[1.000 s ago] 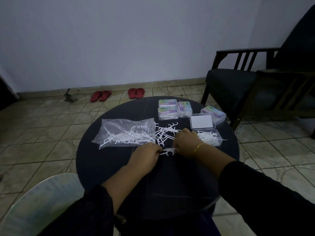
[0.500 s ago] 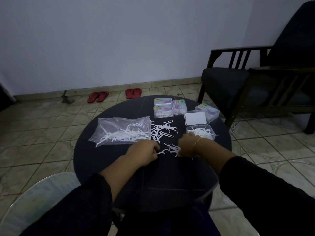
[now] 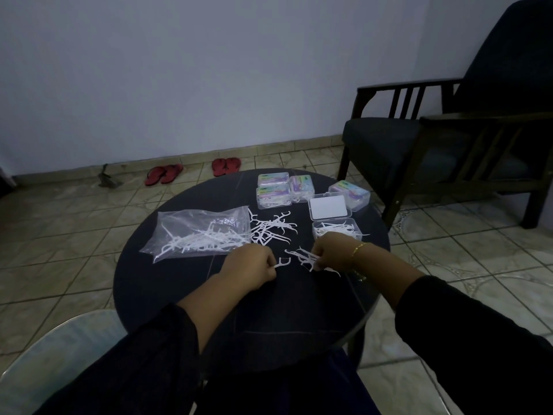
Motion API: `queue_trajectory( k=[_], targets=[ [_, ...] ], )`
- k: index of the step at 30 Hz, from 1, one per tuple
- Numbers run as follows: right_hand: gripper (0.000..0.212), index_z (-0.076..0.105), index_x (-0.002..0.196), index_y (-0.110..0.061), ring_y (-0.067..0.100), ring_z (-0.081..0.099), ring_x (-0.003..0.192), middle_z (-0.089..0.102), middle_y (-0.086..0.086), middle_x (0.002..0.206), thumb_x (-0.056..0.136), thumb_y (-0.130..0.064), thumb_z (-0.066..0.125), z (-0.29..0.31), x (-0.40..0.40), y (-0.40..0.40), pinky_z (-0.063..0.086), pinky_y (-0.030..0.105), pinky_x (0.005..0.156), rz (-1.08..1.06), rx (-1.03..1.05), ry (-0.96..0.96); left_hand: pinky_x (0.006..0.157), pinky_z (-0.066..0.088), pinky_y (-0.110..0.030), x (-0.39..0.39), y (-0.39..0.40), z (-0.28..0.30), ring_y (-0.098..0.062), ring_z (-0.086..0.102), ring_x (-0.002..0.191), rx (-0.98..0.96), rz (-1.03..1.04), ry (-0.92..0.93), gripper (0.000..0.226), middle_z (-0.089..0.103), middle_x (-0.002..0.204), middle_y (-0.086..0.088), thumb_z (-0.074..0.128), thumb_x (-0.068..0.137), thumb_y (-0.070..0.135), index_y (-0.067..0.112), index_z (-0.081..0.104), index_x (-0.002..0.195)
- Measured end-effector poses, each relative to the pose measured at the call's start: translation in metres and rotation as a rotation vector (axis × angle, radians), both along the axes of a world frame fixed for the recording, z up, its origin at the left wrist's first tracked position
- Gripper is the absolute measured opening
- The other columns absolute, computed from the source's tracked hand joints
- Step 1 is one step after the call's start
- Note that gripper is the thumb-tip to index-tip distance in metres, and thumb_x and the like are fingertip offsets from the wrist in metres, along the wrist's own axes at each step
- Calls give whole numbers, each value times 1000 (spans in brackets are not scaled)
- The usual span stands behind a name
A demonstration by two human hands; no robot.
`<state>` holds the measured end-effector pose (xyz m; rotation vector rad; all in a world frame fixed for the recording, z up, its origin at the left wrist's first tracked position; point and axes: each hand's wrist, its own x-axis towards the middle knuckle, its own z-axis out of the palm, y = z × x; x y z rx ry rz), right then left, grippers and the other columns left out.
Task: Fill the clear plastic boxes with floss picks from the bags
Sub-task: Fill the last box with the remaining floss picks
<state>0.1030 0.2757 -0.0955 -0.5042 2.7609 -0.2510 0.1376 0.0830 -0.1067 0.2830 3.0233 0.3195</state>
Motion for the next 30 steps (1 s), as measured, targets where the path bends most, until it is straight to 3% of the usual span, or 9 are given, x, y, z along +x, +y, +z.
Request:
queue_trajectory(
  k=[6, 17, 24, 30],
  targets=[
    [22, 69, 104, -12, 22, 58, 99, 65, 8, 106, 89, -27, 62, 22, -16, 22, 48, 38, 93, -12, -28, 27, 75, 50, -29, -11, 8, 4, -14, 62, 89, -47, -31, -28, 9, 68, 96, 6, 61, 86, 26, 24, 69, 90],
    [31, 64, 117, -9, 23, 54, 111, 62, 10, 117, 92, -27, 58, 45, -47, 53, 41, 29, 93, -125, 36, 51, 78, 54, -34, -28, 11, 7, -14, 63, 83, -101, -52, -149, 8, 69, 86, 6, 63, 79, 29, 26, 70, 82],
    [31, 63, 120, -12, 22, 52, 114, 61, 7, 122, 92, -24, 58, 32, -54, 44, 39, 30, 99, -135, -18, 5, 68, 43, -25, -33, 15, 8, -14, 61, 85, -3, -53, 30, 8, 66, 90, 8, 61, 83, 31, 27, 62, 89],
    [28, 63, 121, -19, 20, 51, 114, 60, 5, 122, 95, -24, 52, 33, -52, 54, 40, 31, 98, -158, -46, 76, 77, 48, -27, -40, 44, 19, -13, 61, 89, 142, -99, 231, 10, 66, 97, 8, 60, 86, 27, 26, 67, 93]
  ],
)
